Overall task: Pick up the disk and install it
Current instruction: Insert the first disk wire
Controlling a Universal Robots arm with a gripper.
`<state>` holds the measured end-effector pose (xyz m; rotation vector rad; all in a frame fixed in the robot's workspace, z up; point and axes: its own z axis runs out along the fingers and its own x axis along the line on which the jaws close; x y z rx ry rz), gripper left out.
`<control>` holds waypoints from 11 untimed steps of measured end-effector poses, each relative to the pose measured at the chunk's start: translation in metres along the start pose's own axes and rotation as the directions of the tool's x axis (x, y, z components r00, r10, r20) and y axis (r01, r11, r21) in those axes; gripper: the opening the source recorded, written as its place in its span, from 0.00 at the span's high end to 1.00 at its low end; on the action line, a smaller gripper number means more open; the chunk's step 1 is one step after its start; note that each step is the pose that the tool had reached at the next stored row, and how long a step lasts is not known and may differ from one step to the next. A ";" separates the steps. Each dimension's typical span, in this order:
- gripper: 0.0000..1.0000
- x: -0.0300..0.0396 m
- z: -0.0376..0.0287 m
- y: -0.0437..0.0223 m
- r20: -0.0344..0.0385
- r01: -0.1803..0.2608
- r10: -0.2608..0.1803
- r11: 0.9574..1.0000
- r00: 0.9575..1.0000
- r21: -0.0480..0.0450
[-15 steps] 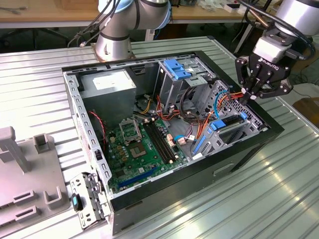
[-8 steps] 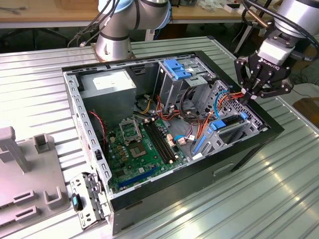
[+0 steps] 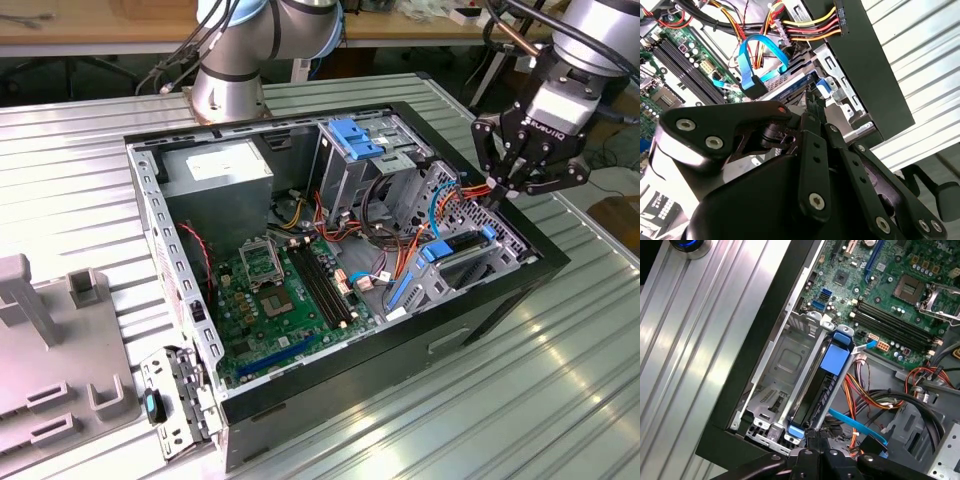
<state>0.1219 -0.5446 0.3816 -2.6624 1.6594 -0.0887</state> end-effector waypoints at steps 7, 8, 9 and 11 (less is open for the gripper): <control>0.89 0.0004 0.0000 -0.0008 0.000 0.009 -0.009 1.000 1.000 0.000; 0.89 0.0005 0.0000 -0.0009 0.000 0.011 -0.011 1.000 1.000 0.000; 0.89 0.0005 0.0000 -0.0010 0.000 0.013 -0.013 1.000 1.000 0.001; 0.89 0.0006 0.0001 -0.0012 0.000 0.016 -0.016 1.000 1.000 0.001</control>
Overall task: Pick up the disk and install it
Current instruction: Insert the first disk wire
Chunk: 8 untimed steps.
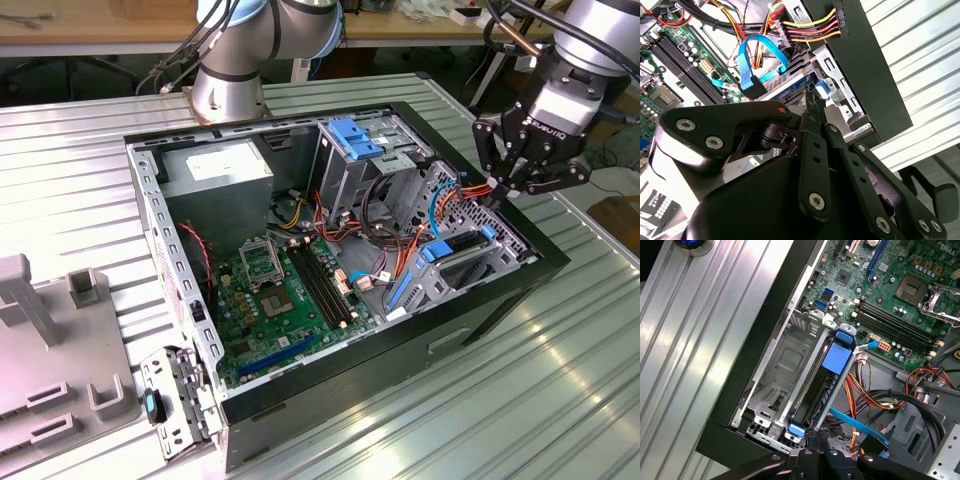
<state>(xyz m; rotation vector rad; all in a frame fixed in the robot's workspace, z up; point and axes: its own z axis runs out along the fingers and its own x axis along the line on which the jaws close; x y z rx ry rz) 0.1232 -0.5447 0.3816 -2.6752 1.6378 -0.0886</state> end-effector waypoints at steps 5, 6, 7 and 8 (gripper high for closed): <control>0.89 0.0004 0.0001 -0.0008 0.001 0.019 -0.019 1.000 1.000 0.001; 0.89 0.0005 0.0000 -0.0009 0.001 0.037 -0.037 0.999 0.999 0.002; 0.89 0.0005 0.0000 -0.0010 0.002 0.052 -0.052 0.999 0.999 0.002; 0.89 0.0006 0.0000 -0.0012 0.002 0.067 -0.067 0.998 0.998 0.003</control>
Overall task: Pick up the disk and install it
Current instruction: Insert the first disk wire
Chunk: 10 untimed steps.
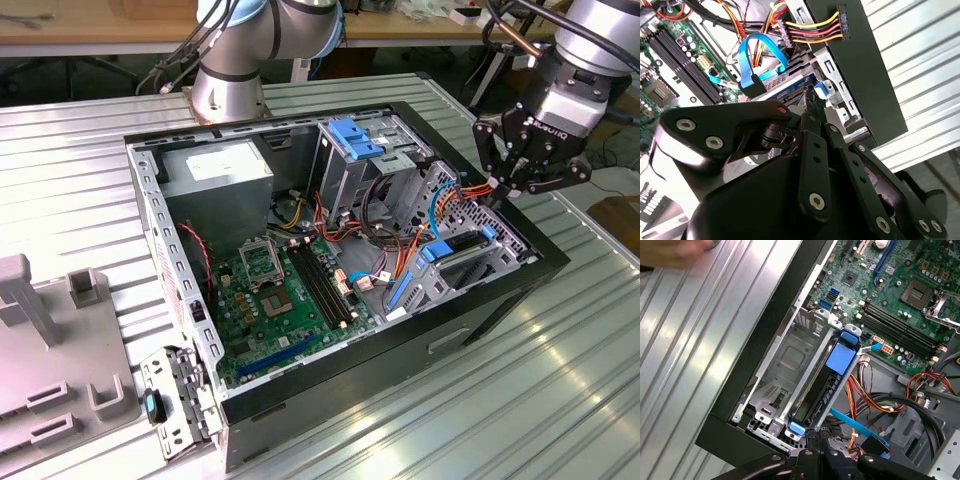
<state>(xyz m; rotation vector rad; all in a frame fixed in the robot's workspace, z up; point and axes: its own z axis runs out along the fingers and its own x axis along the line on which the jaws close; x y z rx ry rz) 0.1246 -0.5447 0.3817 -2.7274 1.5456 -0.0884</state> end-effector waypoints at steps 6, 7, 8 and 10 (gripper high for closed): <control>0.89 0.0016 0.0002 -0.0032 0.003 0.100 -0.100 0.995 0.995 0.005; 0.89 0.0019 0.0003 -0.0042 0.003 0.104 -0.104 0.995 0.995 0.005; 0.89 0.0019 0.0003 -0.0042 0.003 0.104 -0.104 0.995 0.995 0.005; 0.89 0.0019 0.0003 -0.0043 0.003 0.107 -0.107 0.994 0.994 0.005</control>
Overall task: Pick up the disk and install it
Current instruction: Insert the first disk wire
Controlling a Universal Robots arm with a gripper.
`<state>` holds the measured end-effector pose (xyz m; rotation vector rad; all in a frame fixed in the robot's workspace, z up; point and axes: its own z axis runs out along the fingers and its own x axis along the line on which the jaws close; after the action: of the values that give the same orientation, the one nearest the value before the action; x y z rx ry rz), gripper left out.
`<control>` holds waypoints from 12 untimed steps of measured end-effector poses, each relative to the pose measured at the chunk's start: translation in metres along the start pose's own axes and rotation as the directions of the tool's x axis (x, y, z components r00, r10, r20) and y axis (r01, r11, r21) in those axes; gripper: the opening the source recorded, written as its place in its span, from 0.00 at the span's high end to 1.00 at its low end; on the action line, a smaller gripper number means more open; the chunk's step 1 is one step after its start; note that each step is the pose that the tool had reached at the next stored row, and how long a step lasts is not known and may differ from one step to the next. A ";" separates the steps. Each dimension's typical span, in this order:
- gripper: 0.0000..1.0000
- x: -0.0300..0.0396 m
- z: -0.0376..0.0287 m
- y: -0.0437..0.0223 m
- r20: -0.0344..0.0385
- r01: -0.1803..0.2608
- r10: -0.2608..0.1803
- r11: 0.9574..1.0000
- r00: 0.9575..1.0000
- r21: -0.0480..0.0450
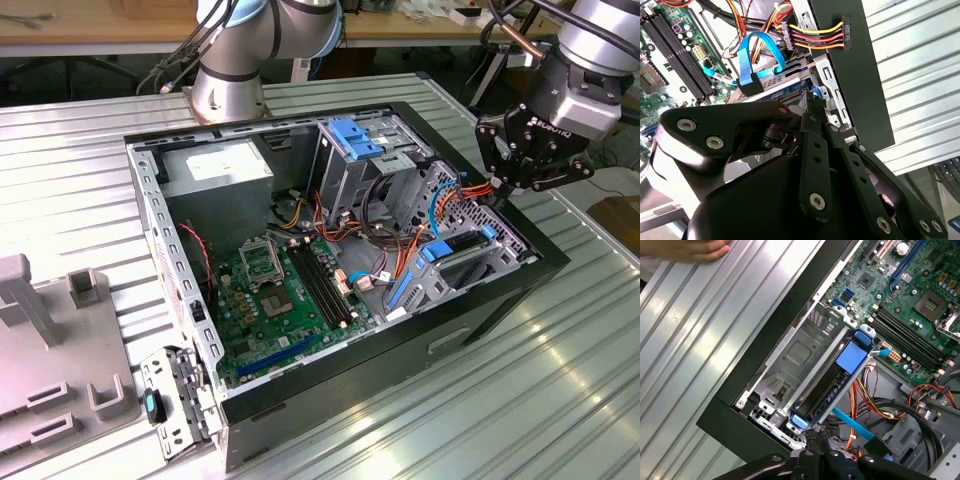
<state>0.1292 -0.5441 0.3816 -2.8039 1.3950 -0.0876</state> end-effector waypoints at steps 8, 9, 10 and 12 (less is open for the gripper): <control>0.89 0.0002 0.0000 -0.0002 0.005 0.166 -0.166 0.986 0.986 0.008; 0.89 0.0002 0.0001 -0.0002 0.006 0.200 -0.200 0.980 0.980 0.010; 0.89 0.0002 0.0000 -0.0002 0.006 0.216 -0.216 0.976 0.976 0.011; 0.89 0.0002 0.0000 -0.0003 0.007 0.249 -0.249 0.968 0.968 0.012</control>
<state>0.1296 -0.5442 0.3816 -2.9506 1.0292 -0.0852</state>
